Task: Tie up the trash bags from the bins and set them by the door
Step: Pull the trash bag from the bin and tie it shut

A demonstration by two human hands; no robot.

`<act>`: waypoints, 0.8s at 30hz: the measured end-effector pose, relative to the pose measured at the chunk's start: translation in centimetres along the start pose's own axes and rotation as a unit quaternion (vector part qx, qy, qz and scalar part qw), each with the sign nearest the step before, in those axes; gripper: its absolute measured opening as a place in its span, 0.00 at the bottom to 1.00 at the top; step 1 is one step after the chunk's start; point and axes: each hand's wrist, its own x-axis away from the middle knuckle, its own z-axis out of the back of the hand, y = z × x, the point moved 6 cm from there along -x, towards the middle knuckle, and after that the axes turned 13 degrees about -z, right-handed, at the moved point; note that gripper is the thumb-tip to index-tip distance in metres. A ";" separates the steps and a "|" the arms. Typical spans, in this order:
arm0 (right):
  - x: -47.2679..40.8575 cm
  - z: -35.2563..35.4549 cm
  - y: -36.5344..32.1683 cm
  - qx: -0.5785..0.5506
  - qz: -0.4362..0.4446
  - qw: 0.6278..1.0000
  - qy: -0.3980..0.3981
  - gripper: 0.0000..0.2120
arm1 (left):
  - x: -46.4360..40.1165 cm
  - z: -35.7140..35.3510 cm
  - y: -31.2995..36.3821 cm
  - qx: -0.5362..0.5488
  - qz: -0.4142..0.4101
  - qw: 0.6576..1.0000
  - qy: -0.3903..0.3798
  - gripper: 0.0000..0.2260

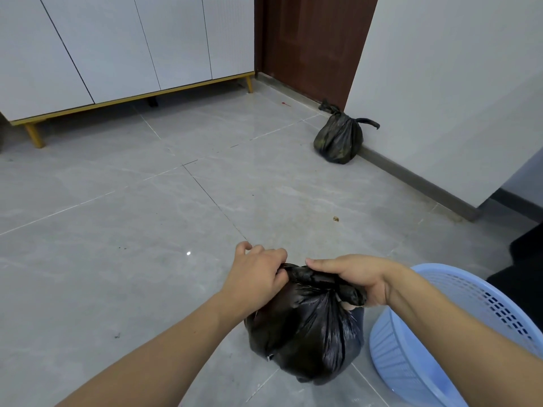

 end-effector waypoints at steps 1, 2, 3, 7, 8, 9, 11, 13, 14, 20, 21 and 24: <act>0.0 -0.1 0.0 -0.025 0.016 0.999 -0.021 0.14 | 0.0 0.1 -0.3 0.003 0.007 1.000 -0.004 0.05; 0.0 -0.1 0.1 -0.050 0.037 0.998 -0.033 0.09 | 0.2 0.1 -0.9 0.014 0.021 1.000 -0.010 0.04; -0.1 0.0 0.1 -0.079 0.056 0.994 -0.040 0.05 | 0.4 0.0 -1.6 0.048 0.038 0.998 -0.015 0.02; -1.0 0.9 0.8 -0.135 0.075 0.988 -0.006 0.09 | 1.8 -0.9 -1.6 0.460 0.110 0.878 -0.074 0.20; -1.2 1.0 0.9 -0.122 0.079 0.989 0.010 0.09 | 1.8 -1.2 -1.0 0.518 0.109 0.844 -0.091 0.22; -1.4 1.0 0.9 -0.105 0.083 0.991 0.029 0.08 | 1.8 -1.6 -0.5 0.519 0.103 0.842 -0.109 0.21; -1.5 0.9 0.6 -0.061 0.093 0.990 0.081 0.08 | 1.6 -2.6 -0.7 0.418 0.105 0.893 -0.133 0.15; -1.3 0.9 0.2 0.014 0.105 0.981 0.163 0.07 | 1.4 -3.2 -0.9 0.332 0.111 0.926 -0.139 0.09; -1.0 1.0 -0.1 0.074 0.117 0.965 0.225 0.07 | 1.4 -3.4 -0.9 0.323 0.112 0.931 -0.129 0.06; 0.6 -0.5 -0.6 0.378 0.212 0.743 0.509 0.09 | 1.3 -2.8 -0.9 0.435 0.144 0.888 -0.044 0.04; 0.3 -0.9 -0.3 0.406 0.208 0.721 0.522 0.06 | 1.3 -2.7 -0.9 0.464 0.149 0.873 -0.036 0.06; -0.5 -1.0 0.2 0.427 0.206 0.691 0.546 0.04 | 1.2 -2.5 -0.5 0.510 0.147 0.848 -0.003 0.09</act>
